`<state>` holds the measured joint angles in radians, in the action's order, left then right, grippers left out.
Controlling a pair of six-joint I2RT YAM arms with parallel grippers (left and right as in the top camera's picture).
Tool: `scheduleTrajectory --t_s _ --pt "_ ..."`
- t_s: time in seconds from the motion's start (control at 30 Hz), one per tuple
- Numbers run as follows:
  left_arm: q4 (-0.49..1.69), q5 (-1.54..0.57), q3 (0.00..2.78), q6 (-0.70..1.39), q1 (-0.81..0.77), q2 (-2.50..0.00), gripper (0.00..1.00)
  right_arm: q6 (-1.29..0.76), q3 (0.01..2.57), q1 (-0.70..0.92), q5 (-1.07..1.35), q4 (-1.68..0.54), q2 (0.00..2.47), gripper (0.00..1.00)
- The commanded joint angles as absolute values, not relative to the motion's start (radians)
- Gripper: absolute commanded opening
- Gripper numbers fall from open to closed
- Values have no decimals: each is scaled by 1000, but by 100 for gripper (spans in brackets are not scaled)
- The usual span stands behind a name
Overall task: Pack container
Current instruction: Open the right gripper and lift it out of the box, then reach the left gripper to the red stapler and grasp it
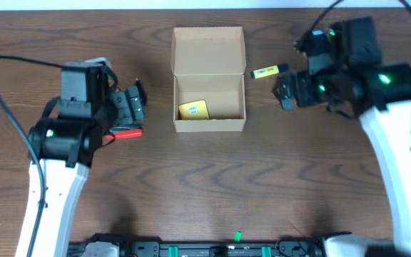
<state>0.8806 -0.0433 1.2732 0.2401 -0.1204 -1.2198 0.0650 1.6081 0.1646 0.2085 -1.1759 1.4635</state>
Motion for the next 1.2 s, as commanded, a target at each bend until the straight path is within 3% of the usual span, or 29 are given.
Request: scheduleTrajectory --t_s 0.0,0.17,0.5,0.77,1.17 --pt "864 -104 1298 276 -124 -1244 95 191 1613 157 296 -1221 1369 99" --pt "846 -107 1298 278 -124 -1251 95 290 1613 157 346 -1309 1249 99" --pt "870 -125 1296 287 -124 -1266 95 289 1613 157 348 -1439 1179 99" --pt "1006 55 1296 607 -124 -1378 95 289 1613 157 347 -1466 1179 99" --pt "1033 63 1296 957 -124 -1622 95 289 1613 157 347 -1466 1180 99"
